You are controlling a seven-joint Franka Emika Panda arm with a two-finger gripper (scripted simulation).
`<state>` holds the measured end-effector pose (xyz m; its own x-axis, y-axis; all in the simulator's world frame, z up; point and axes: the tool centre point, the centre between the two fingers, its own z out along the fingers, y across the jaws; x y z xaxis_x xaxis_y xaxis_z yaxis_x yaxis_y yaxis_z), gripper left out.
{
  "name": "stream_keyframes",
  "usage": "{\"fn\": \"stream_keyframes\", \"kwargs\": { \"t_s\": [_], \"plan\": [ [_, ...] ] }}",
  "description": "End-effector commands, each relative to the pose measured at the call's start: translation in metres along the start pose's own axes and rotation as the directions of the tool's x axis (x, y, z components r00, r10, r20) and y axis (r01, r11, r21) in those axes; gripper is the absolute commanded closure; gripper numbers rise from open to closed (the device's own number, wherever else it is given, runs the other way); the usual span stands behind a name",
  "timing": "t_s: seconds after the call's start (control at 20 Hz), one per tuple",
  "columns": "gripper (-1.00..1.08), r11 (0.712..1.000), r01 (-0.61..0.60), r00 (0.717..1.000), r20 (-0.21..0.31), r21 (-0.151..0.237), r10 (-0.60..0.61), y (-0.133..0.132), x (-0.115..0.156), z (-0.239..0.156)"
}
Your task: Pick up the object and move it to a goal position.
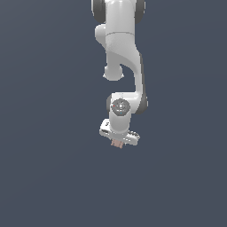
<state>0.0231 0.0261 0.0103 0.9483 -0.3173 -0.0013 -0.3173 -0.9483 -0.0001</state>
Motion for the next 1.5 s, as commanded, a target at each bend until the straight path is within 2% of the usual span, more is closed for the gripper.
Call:
{"fn": "stream_keyframes", "kwargs": {
  "t_s": [0.0, 0.35, 0.8, 1.05, 1.25, 1.45],
  "plan": [
    [1.08, 1.0, -0.001, 1.0, -0.001, 0.0, 0.001, 0.003, 0.001, -0.003],
    [1.08, 1.0, -0.001, 1.0, -0.001, 0.0, 0.001, 0.032, 0.004, -0.029],
    [1.08, 1.0, 0.0, 1.0, -0.001, 0.001, 0.0, 0.103, 0.013, -0.096],
    [1.08, 1.0, 0.001, 1.0, -0.001, 0.001, -0.001, 0.135, 0.018, -0.126],
    [1.08, 1.0, 0.001, 1.0, -0.001, 0.001, -0.001, 0.147, 0.021, -0.138],
    [1.08, 1.0, 0.001, 1.0, -0.001, 0.0, -0.001, 0.148, 0.022, -0.139]
  ]
}}
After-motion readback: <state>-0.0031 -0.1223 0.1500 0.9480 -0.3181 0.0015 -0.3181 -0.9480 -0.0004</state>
